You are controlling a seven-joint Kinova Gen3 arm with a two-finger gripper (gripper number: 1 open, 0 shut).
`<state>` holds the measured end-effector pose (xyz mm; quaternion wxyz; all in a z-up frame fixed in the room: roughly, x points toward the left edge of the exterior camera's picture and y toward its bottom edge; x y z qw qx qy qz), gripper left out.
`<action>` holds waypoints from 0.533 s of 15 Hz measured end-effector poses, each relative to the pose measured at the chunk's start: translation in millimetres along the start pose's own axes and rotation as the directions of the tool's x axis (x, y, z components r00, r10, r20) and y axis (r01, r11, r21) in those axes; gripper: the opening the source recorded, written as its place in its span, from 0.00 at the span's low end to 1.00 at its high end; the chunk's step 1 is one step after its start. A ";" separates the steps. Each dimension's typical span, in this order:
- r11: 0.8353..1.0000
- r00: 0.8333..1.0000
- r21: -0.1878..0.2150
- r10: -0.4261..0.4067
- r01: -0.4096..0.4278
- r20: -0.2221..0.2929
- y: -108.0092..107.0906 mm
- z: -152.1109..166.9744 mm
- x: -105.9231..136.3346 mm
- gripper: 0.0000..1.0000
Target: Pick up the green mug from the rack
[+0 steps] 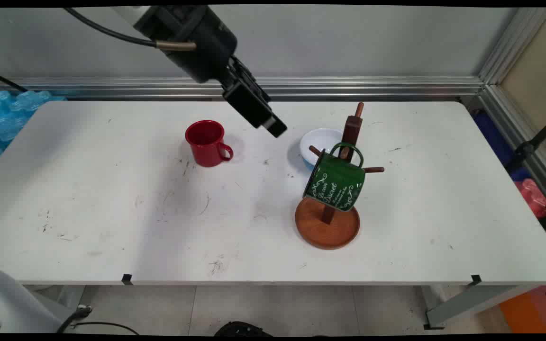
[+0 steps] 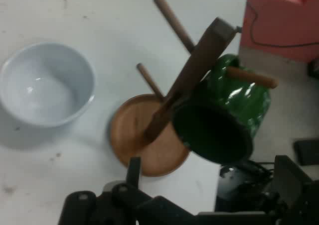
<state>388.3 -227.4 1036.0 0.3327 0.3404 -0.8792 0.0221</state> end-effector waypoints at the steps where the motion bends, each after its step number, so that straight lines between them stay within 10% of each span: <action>1: 1.000 1.000 -0.015 -0.005 0.005 0.000 1.6 5.3 1.9 1.00; 8: 0.995 0.998 -0.071 -0.069 0.068 -0.010 -0.2 56.0 13.0 1.00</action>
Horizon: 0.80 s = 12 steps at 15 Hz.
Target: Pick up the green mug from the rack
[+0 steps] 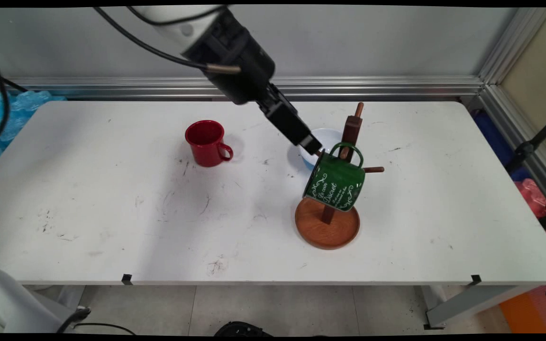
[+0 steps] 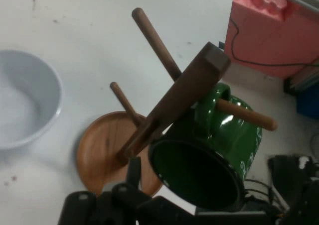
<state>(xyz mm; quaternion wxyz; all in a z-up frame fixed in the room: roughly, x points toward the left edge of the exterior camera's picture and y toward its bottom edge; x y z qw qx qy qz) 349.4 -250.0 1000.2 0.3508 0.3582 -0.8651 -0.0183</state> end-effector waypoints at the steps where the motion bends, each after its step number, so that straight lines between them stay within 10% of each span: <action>1: 1.000 1.000 -0.007 -0.015 0.015 0.001 -1.2 7.5 0.1 1.00; 12: 0.983 0.988 -0.102 -0.154 0.156 0.022 -5.7 55.1 -9.5 1.00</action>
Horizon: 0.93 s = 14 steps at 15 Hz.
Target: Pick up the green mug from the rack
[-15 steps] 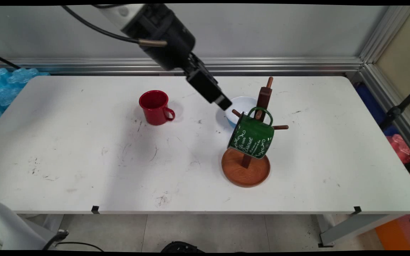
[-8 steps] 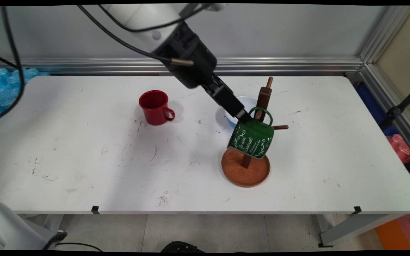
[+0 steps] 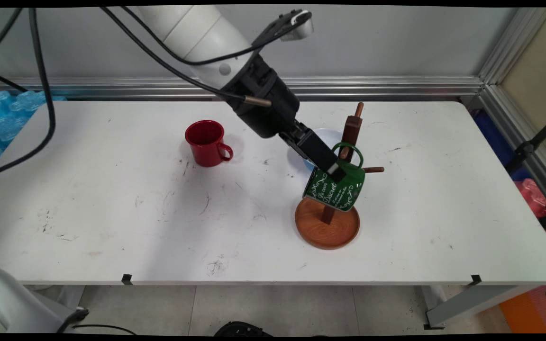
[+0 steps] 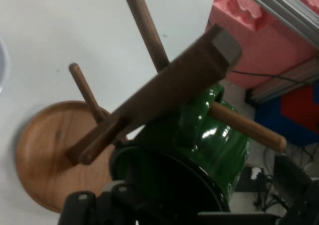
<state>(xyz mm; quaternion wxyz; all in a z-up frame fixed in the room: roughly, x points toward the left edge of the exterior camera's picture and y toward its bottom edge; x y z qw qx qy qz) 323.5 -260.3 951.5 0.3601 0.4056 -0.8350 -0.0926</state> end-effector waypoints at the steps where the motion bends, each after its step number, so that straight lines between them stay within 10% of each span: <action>1: 1.000 1.000 -0.013 -0.002 0.002 0.002 -0.4 2.6 -1.9 1.00; 14: 0.988 0.991 -0.087 0.124 -0.128 -0.050 -7.4 25.1 -21.0 1.00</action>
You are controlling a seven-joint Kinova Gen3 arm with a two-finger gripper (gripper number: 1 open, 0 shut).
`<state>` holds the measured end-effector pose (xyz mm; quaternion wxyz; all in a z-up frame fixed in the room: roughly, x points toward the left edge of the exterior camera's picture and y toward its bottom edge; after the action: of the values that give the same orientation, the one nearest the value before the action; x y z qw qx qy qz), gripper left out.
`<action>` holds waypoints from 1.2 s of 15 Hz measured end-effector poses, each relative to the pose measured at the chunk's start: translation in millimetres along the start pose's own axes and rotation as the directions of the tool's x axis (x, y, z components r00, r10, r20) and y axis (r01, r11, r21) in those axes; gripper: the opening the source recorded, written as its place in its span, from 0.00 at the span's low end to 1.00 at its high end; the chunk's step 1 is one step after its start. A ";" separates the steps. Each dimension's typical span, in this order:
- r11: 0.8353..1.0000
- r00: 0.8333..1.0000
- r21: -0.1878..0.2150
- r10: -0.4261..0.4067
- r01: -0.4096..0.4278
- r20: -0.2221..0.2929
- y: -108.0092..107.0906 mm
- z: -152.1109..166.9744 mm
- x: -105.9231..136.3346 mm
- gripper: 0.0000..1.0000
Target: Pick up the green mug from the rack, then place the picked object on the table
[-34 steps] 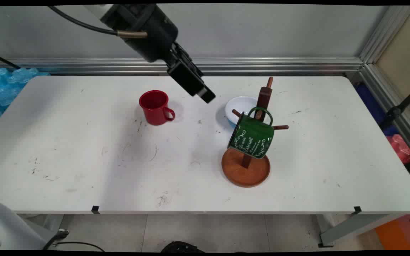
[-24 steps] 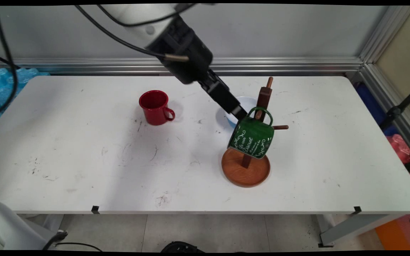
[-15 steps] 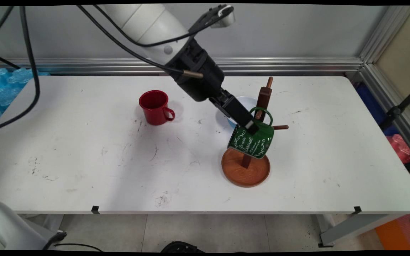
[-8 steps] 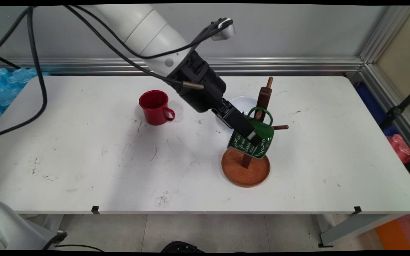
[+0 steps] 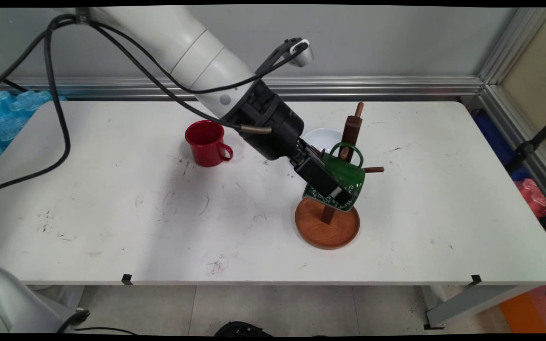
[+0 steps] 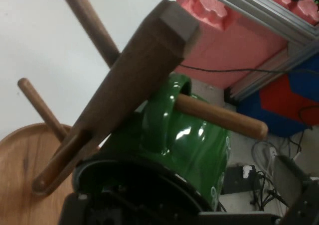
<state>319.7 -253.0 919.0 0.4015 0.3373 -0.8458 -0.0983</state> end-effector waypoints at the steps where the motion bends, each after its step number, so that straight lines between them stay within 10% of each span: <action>1: 1.000 1.000 -0.004 0.010 -0.010 -0.005 0.0 0.7 -1.1 1.00; 8: 0.998 0.998 -0.020 0.052 -0.052 -0.025 -2.5 -1.5 -9.2 1.00; 9: 0.998 0.998 -0.021 0.055 -0.055 -0.030 -2.8 -1.7 -9.3 0.00; 18: 0.998 0.997 -0.025 0.058 -0.059 -0.054 -4.4 -7.1 -13.0 0.00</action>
<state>333.0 -247.1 913.8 0.4311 0.3095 -0.8429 -0.0886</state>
